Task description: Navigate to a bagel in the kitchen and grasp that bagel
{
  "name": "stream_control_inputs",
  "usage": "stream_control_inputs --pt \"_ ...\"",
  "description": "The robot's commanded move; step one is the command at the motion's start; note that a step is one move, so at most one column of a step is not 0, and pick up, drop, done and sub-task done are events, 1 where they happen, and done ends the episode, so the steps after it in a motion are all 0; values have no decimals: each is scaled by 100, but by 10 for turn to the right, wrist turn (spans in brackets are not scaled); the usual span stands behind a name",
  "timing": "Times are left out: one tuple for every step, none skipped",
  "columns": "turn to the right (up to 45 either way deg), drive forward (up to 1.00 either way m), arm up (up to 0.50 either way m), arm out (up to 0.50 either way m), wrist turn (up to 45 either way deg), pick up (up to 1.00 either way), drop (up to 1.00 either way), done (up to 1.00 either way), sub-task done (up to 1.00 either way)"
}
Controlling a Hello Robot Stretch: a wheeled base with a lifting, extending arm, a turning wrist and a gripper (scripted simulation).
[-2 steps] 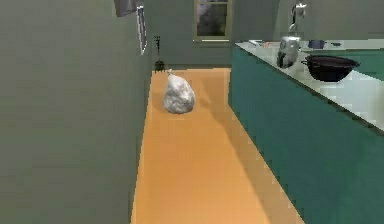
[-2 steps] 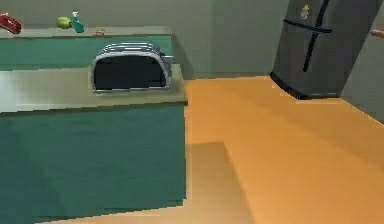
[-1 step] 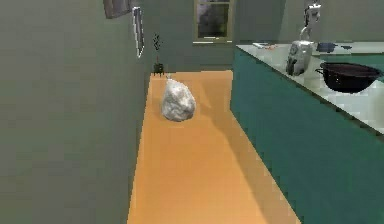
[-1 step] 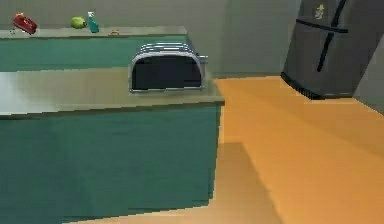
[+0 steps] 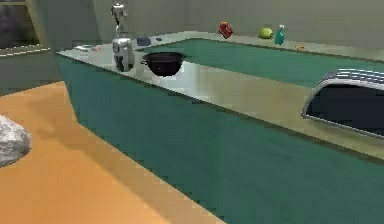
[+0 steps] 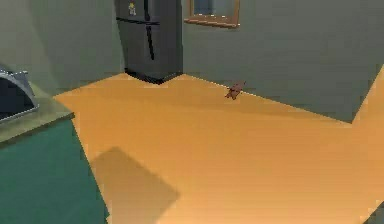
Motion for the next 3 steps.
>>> stream_control_inputs --pt "360 0 0 0 0 0 0 0 0" --pt "0 15 0 0 0 0 0 0 0" --pt "-450 0 0 0 0 0 0 0 0"
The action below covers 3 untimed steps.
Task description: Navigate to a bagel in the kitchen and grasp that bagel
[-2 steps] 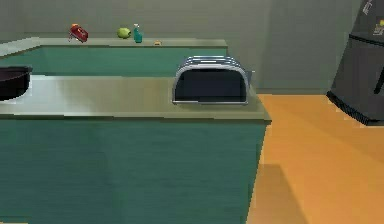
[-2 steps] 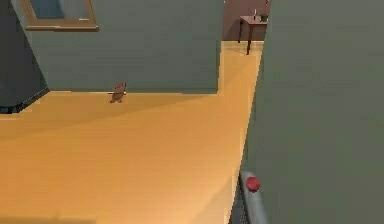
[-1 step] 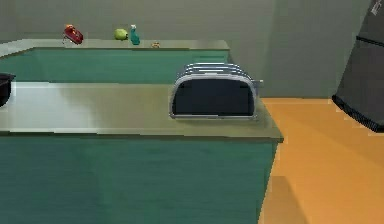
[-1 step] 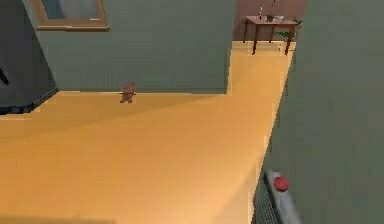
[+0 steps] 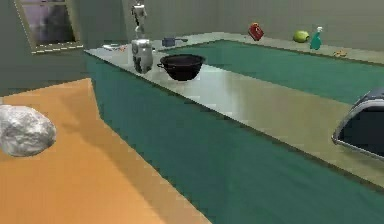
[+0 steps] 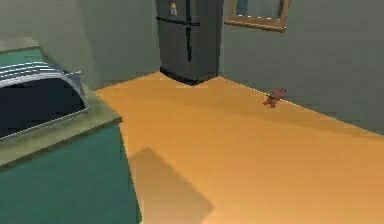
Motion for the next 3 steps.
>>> stream_control_inputs --pt "-330 0 0 0 0 0 0 0 0" --pt "0 100 0 0 0 0 0 0 0" --pt "0 65 0 0 0 0 0 0 0"
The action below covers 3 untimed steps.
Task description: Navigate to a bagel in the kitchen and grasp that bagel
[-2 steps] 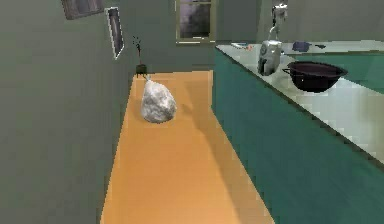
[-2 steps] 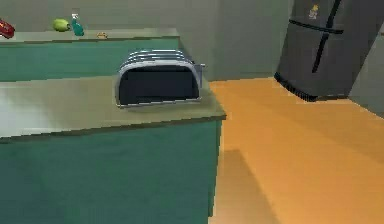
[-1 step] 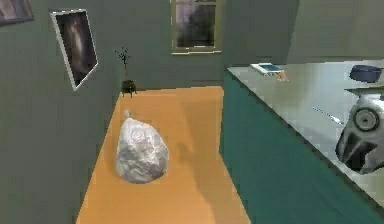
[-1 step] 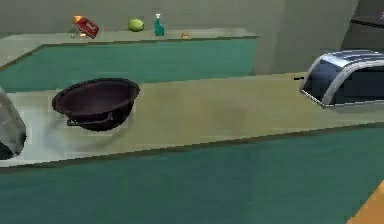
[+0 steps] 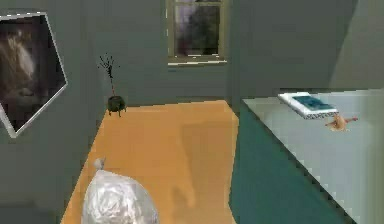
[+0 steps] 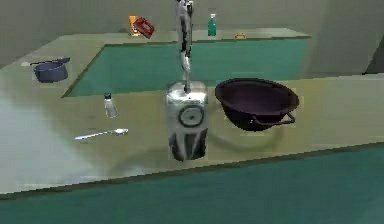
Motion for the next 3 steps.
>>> stream_control_inputs --pt "-450 0 0 0 0 0 0 0 0" --pt "-60 0 0 0 0 0 0 0 0" --pt "-450 0 0 0 0 0 0 0 0"
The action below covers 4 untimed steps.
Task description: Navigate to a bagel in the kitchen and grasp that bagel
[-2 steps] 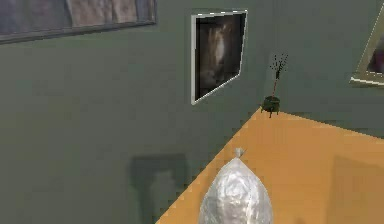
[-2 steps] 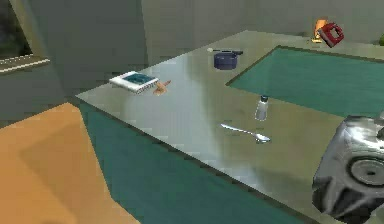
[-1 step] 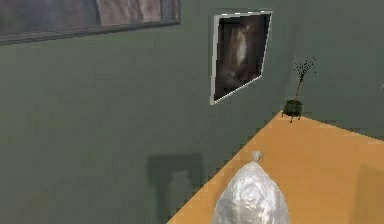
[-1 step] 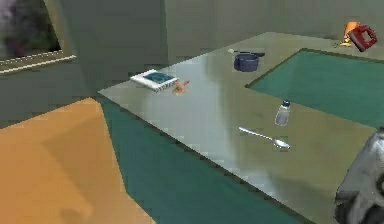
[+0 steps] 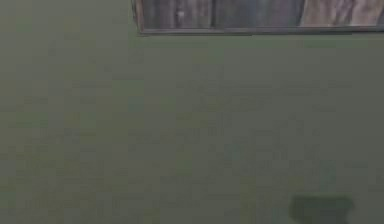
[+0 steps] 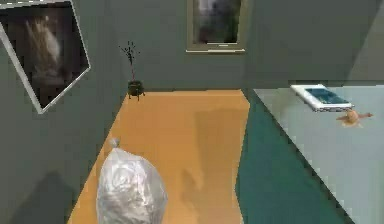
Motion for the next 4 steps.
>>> stream_control_inputs --pt "-450 0 0 0 0 0 0 0 0" --pt "-450 0 0 0 0 0 0 0 0" --pt "-120 0 0 0 0 0 0 0 0" --pt "0 100 0 0 0 0 0 0 0"
